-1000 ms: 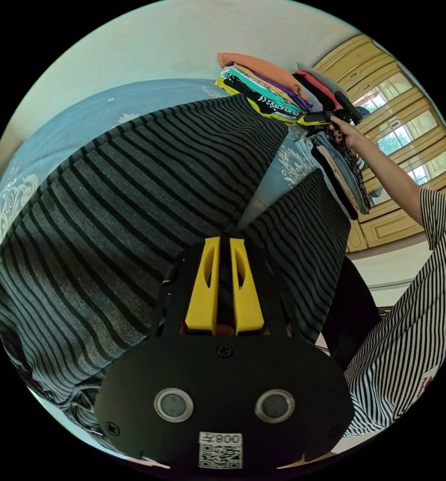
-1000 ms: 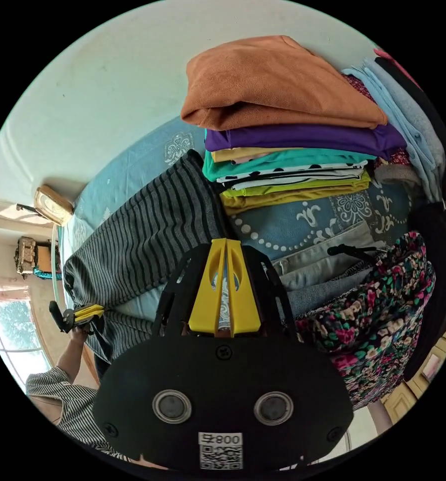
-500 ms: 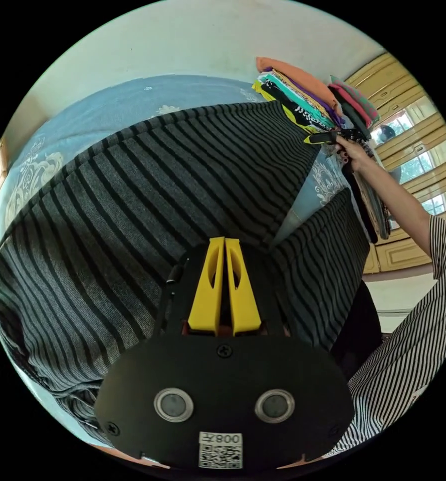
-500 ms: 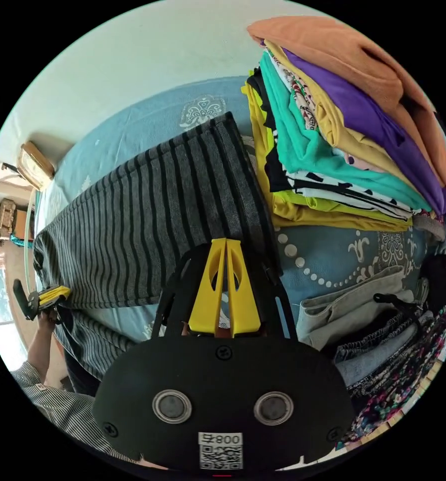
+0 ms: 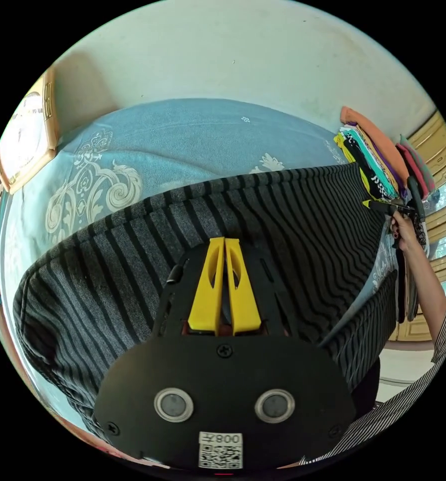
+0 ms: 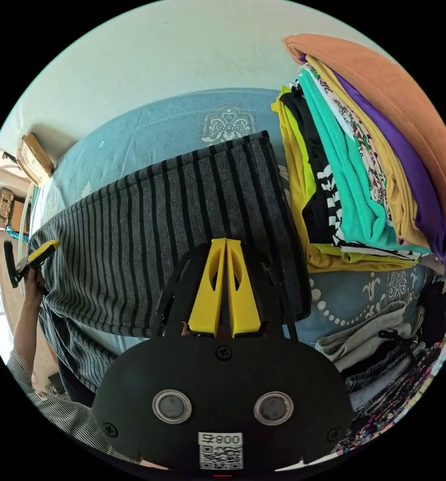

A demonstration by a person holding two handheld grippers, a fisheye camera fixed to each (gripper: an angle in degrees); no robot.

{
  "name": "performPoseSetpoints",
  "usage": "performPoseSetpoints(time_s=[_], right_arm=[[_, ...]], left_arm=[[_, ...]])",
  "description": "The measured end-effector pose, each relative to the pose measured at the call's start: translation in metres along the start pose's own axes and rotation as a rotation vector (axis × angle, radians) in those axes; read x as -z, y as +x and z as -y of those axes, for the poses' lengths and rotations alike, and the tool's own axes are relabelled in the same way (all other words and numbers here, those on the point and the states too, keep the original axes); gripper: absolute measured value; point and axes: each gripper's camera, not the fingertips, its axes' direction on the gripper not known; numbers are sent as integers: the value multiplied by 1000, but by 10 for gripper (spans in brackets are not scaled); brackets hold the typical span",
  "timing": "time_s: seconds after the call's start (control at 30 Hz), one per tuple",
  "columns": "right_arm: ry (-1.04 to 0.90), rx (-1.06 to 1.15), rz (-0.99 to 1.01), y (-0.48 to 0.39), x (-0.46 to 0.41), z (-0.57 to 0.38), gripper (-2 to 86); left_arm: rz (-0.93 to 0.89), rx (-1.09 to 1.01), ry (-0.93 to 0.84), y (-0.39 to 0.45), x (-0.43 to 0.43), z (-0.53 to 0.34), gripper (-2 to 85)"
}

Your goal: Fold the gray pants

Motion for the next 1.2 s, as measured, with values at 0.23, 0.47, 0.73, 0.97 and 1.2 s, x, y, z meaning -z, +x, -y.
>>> performPoseSetpoints(time_s=[0.23, 0.47, 0.73, 0.97, 1.2], right_arm=[[62, -53, 33, 13, -8, -38, 3], [150, 38, 82, 21, 34, -142, 28], [-1, -125, 68, 53, 13, -266, 78], [-89, -90, 78, 40, -53, -270, 29], [-43, -123, 71, 47, -75, -256, -3]], left_arm=[[-59, 45, -11, -7, 1, -36, 8], [-410, -286, 15, 50, 25, -99, 72], [-259, -349, -226, 75, -11, -141, 83], [-87, -391, -215, 88, -19, -154, 22], [-67, -288, -175, 80, -25, -153, 6]])
